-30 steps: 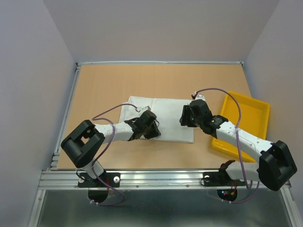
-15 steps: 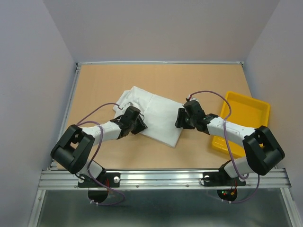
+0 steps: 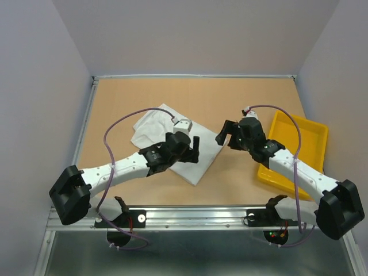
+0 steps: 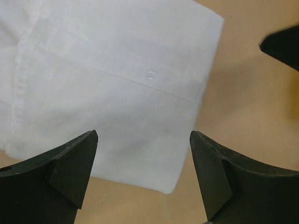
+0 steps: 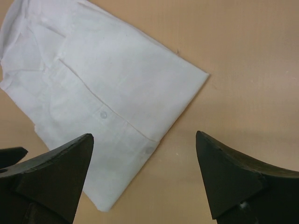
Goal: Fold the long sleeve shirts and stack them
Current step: Fold the shirt
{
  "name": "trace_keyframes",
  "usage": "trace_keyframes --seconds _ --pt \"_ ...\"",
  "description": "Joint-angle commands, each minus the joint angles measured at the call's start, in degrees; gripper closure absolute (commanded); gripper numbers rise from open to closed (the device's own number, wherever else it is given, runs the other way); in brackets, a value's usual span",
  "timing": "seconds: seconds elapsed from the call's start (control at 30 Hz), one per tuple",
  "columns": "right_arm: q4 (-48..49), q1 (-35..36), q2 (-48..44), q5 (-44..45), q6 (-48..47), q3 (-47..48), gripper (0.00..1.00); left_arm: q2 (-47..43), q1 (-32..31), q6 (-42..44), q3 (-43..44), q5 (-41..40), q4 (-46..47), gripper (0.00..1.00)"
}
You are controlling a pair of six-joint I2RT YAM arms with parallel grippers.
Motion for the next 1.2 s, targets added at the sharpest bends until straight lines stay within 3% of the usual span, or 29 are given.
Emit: trace_keyframes --seconds 0.0,0.3,0.5,0.7,0.87,0.9,1.03,1.17 --pt "-4.84 -0.91 -5.57 4.35 2.76 1.26 0.04 2.01 -9.58 13.50 3.55 -8.89 -2.88 0.08" --pt "-7.30 -1.17 -15.15 8.22 6.19 -0.42 0.03 15.28 -24.00 16.67 6.63 -15.93 -7.27 0.14" --pt "-8.45 -1.17 -17.53 10.07 7.43 -1.47 0.03 20.30 -26.22 16.67 8.30 -18.48 -8.59 0.18" --pt "-8.80 -1.17 -19.20 10.68 8.57 -2.70 0.03 23.38 -26.65 16.58 10.15 -19.10 -11.05 0.30" --pt "-8.71 -1.26 -19.73 11.12 9.27 -3.06 0.03 25.32 -26.74 15.80 11.02 -18.13 -12.37 0.51" --pt "-8.80 -1.17 -19.65 11.21 9.36 -3.06 0.03 25.32 -26.74 15.71 11.03 -17.87 -12.37 0.61" --pt "-8.89 -1.17 -18.95 11.56 10.50 -3.05 0.01 24.36 -26.57 14.74 11.11 -17.08 -11.93 0.84" --pt "-8.80 -1.26 -16.84 10.16 12.78 -3.76 0.00 22.25 -24.55 13.43 12.25 -13.57 -11.32 0.93"
